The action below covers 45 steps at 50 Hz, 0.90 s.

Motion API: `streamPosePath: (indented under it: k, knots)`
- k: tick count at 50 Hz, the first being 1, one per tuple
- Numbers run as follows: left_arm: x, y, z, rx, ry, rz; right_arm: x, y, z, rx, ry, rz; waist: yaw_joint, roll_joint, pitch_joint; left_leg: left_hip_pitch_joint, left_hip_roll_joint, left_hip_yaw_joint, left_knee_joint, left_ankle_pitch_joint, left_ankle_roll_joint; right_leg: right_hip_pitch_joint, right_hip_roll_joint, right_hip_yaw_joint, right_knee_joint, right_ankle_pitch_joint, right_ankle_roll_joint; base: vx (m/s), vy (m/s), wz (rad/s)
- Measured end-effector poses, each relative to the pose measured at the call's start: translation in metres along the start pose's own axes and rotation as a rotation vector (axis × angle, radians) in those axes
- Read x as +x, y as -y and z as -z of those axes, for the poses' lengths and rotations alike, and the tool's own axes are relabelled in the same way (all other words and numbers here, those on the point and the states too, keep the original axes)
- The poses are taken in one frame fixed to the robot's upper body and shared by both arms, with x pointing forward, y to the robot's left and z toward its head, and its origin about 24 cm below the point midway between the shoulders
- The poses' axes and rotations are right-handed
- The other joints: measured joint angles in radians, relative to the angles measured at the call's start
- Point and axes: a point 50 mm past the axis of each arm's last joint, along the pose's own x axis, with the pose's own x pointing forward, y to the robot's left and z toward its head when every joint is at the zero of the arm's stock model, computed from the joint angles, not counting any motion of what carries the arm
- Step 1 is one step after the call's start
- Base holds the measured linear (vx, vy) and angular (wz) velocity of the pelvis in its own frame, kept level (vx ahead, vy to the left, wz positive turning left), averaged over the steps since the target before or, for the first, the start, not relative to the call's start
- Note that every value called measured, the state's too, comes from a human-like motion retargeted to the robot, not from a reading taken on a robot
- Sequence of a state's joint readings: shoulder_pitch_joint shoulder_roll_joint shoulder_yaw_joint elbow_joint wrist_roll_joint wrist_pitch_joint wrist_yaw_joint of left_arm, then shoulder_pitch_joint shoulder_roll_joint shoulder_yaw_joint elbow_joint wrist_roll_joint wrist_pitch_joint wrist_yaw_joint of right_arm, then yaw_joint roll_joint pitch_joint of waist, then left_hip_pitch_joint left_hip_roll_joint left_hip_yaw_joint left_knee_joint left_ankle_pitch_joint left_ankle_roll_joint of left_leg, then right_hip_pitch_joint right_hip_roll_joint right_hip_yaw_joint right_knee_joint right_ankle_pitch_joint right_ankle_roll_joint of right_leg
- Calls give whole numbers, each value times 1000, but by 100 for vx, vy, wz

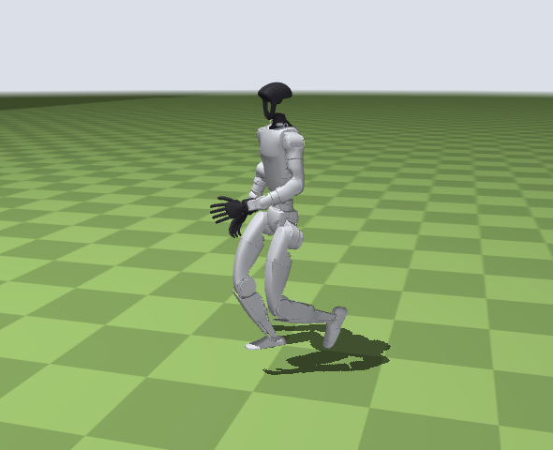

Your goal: Run

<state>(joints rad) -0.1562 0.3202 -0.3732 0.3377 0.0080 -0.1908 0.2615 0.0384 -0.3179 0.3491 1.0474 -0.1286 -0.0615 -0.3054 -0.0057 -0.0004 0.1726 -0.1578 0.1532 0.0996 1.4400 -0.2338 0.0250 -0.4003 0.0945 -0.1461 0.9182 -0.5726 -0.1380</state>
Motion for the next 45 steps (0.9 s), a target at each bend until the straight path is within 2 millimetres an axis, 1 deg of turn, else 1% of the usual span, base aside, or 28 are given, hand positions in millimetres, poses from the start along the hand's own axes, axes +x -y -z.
streamPosePath:
  k: [2, 3, 5, 7, 10, 12, 14, 15, 16, 17, 18, 20, 22, 23, 25, 27, 28, 30, 31, 32, 34, 35, 37, 38, 40, 42, 43, 45]
  knots:
    - [-17, 5, 40, 51, -179, 38, 16, 26, -60, 33, 176, 117, 28, -23, 7, -121, 9, 22, 59, -111, 68, 36, -14, 27, -12, -13, 15, -4, -1, -43]
    - [-32, 6, 62, 78, -278, 60, 18, 40, -89, 58, 272, 172, 44, -35, 7, -171, 1, 34, 46, -163, 93, 64, -18, 47, -36, -11, 30, -2, 2, -65]
    - [-70, 3, 103, 125, -473, 95, 13, 69, -145, 126, 475, 274, 75, -58, 6, -252, -34, 60, -62, -237, 121, 132, -29, 91, -105, 13, 71, 0, 4, -82]
    - [-116, -3, 136, 145, -654, 113, -4, 95, -189, 208, 666, 353, 100, -79, -3, -296, -86, 89, -270, -264, 115, 203, -43, 130, -181, 57, 123, 2, 6, -85]
    - [-183, -14, 166, 138, -885, 116, -36, 128, -232, 297, 907, 444, 120, -107, -30, -315, -180, 127, -658, -235, 85, 291, -83, 158, -267, 117, 196, 3, 7, -65]
    - [-218, -18, 175, 124, -998, 110, -52, 141, -245, 332, 1002, 485, 117, -122, -49, -298, -240, 139, -847, -212, 82, 321, -113, 165, -252, 128, 232, 3, 8, -51]
    - [-243, -17, 180, 109, -1079, 105, -56, 140, -245, 342, 1026, 491, 106, -134, -63, -290, -275, 146, -859, -226, 105, 330, -136, 177, -164, 142, 266, 3, 7, -42]
    - [-251, -17, 181, 104, -1109, 102, -56, 137, -242, 342, 1022, 484, 99, -145, -67, -281, -295, 148, -844, -232, 124, 330, -150, 186, -104, 160, 285, 3, 7, -24]
    - [-251, -17, 182, 108, -1118, 95, -49, 126, -233, 330, 978, 454, 90, -159, -64, -269, -315, 150, -805, -250, 148, 319, -167, 195, -8, 205, 310, 3, 7, -11]
    - [-247, -17, 183, 114, -1119, 85, -41, 114, -222, 314, 922, 417, 79, -173, -60, -257, -333, 151, -767, -271, 172, 303, -184, 201, 94, 255, 331, 2, 6, 3]
    - [-236, -18, 183, 125, -1099, 67, -31, 98, -207, 288, 841, 368, 69, -185, -52, -243, -348, 150, -730, -298, 196, 275, -204, 203, 210, 311, 345, 1, 6, 8]
    - [-191, -22, 178, 163, -994, 14, -8, 62, -169, 215, 634, 247, 50, -197, -33, -208, -367, 141, -688, -343, 226, 185, -240, 199, 417, 374, 335, 0, 5, 16]
    - [-128, -24, 157, 180, -808, -46, 8, 21, -113, 117, 380, 96, 27, -187, -21, -147, -372, 116, -699, -368, 228, 86, -277, 177, 528, 326, 276, -1, 5, 36]
    - [-95, -25, 140, 176, -694, -69, 9, 2, -82, 69, 253, 16, 14, -178, -18, -106, -374, 99, -723, -372, 220, 39, -290, 163, 544, 287, 248, 0, 3, 56]
    - [-31, -26, 92, 151, -437, -102, 1, -25, -22, -6, 38, -123, -14, -154, -11, -15, -373, 58, -804, -351, 188, -44, -303, 129, 491, 219, 206, 0, 1, 67]
    - [15, -28, 34, 110, -171, -112, -15, -39, 26, -42, -110, -214, -41, -125, -8, 75, -357, 11, -892, -308, 138, -91, -282, 90, 318, 182, 192, 1, -3, 64]
    - [29, -29, 6, 93, -45, -111, -24, -43, 45, -45, -167, -245, -54, -110, -12, 110, -343, -9, -921, -287, 112, -105, -260, 74, 204, 175, 195, 1, -5, 58]
    - [44, -29, -42, 79, 172, -103, -40, -47, 74, -24, -255, -272, -75, -80, -28, 157, -303, -38, -935, -254, 59, -109, -193, 60, -53, 186, 215, 0, -6, 47]
    - [46, -29, -58, 75, 246, -100, -43, -47, 81, -7, -276, -269, -77, -63, -36, 156, -274, -40, -883, -244, 37, -96, -157, 53, -154, 198, 217, -1, -6, 32]
    - [45, -28, -70, 71, 307, -95, -46, -46, 86, 9, -291, -262, -77, -50, -42, 153, -247, -40, -818, -231, 18, -85, -128, 47, -223, 204, 214, -3, -7, 21]
    - [40, -22, -77, 59, 352, -75, -44, -43, 83, 28, -277, -228, -65, -38, -46, 126, -202, -29, -603, -192, -5, -62, -97, 32, -209, 177, 179, -3, -7, 8]
    - [36, -19, -75, 48, 353, -61, -39, -39, 76, 34, -251, -202, -55, -29, -44, 101, -171, -22, -465, -170, -12, -47, -81, 20, -174, 154, 150, -4, -7, -11]
    - [25, -11, -49, 51, 239, -35, -17, -21, 40, 32, -130, -104, -26, -16, -24, 27, -103, -6, -196, -144, 8, -27, -55, 10, -68, 70, 84, -3, -7, -32]
    - [18, -6, -27, 65, 143, -17, -5, -8, 15, 29, -49, -40, -9, -15, -12, -14, -70, 4, -87, -148, 33, -16, -46, 13, -26, 26, 59, -3, -6, -53]
    - [-7, 4, 28, 111, -110, 36, 14, 23, -47, 46, 144, 100, 24, -18, 5, -102, -24, 22, 54, -197, 93, 13, -36, 30, 17, -35, 31, -3, -5, -73]
    - [-46, 8, 87, 166, -390, 99, 19, 61, -121, 110, 382, 247, 53, -30, 13, -197, -24, 34, 58, -255, 136, 63, -35, 59, -13, -44, 37, -2, -2, -87]
    - [-71, 8, 112, 188, -518, 131, 13, 79, -154, 156, 505, 313, 67, -38, 14, -237, -37, 42, 19, -277, 147, 95, -36, 77, -45, -37, 49, 0, 1, -85]
    - [-125, 5, 149, 210, -740, 186, -10, 113, -207, 254, 735, 425, 94, -53, 8, -293, -72, 62, -130, -308, 151, 168, -42, 110, -128, -3, 85, 1, 3, -75]
